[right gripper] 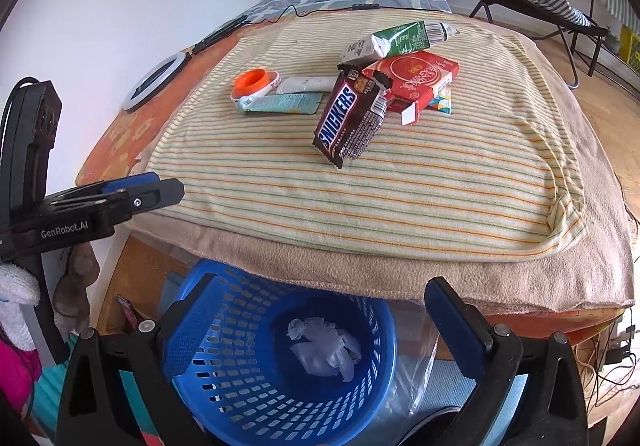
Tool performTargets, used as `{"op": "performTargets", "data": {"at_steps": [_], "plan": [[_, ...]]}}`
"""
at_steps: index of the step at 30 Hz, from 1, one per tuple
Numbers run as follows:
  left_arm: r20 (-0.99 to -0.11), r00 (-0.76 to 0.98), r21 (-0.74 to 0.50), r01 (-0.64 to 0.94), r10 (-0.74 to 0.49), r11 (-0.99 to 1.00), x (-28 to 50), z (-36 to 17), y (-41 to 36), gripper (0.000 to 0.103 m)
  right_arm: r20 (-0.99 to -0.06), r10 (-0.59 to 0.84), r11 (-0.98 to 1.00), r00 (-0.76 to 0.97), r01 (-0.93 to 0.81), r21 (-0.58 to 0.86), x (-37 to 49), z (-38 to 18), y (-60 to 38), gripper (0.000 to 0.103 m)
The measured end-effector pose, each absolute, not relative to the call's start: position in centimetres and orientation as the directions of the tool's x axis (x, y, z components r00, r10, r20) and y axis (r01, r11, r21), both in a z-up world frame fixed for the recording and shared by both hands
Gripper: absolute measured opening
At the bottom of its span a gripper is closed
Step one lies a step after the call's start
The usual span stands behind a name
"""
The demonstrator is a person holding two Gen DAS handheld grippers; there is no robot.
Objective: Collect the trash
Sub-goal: 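Open both grippers to drop the tissue and bag into the basket, then reach the left gripper to the orange cup while the right gripper reaches the Snickers wrapper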
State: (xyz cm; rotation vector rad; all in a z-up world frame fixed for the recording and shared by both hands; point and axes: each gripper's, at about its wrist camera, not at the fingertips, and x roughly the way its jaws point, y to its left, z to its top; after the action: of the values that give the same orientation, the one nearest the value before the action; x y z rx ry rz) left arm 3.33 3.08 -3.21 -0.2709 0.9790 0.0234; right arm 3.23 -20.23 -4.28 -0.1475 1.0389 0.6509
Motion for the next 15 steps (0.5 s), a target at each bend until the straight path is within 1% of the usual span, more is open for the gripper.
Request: {"op": "performTargets", "data": {"at_steps": [7, 11, 13, 15], "plan": [[-0.795, 0.605, -0.202, -0.195, -0.044, 0.960, 8.3, -1.7, 6.7, 0.071, -0.817, 0.438, 0.807, 0.375, -0.564, 0.174, 6.7, -2.3, -18.7, 0.101], [-0.801, 0.597, -0.206, -0.210, -0.042, 0.956, 10.9, -2.4, 7.5, 0.071, -0.813, 0.441, 0.819, 0.380, -0.541, 0.191, 9.1, -2.3, -17.8, 0.100], [-0.806, 0.591, -0.187, -0.208, -0.029, 0.960, 12.0, -3.0, 7.5, 0.071, -0.814, 0.450, 0.822, 0.367, -0.527, 0.217, 10.1, -2.7, -17.4, 0.100], [-0.813, 0.583, -0.166, -0.203, -0.017, 0.965, 13.0, -3.6, 7.4, 0.071, -0.819, 0.440, 0.829, 0.369, -0.517, 0.213, 11.0, -3.2, -17.1, 0.100]]}}
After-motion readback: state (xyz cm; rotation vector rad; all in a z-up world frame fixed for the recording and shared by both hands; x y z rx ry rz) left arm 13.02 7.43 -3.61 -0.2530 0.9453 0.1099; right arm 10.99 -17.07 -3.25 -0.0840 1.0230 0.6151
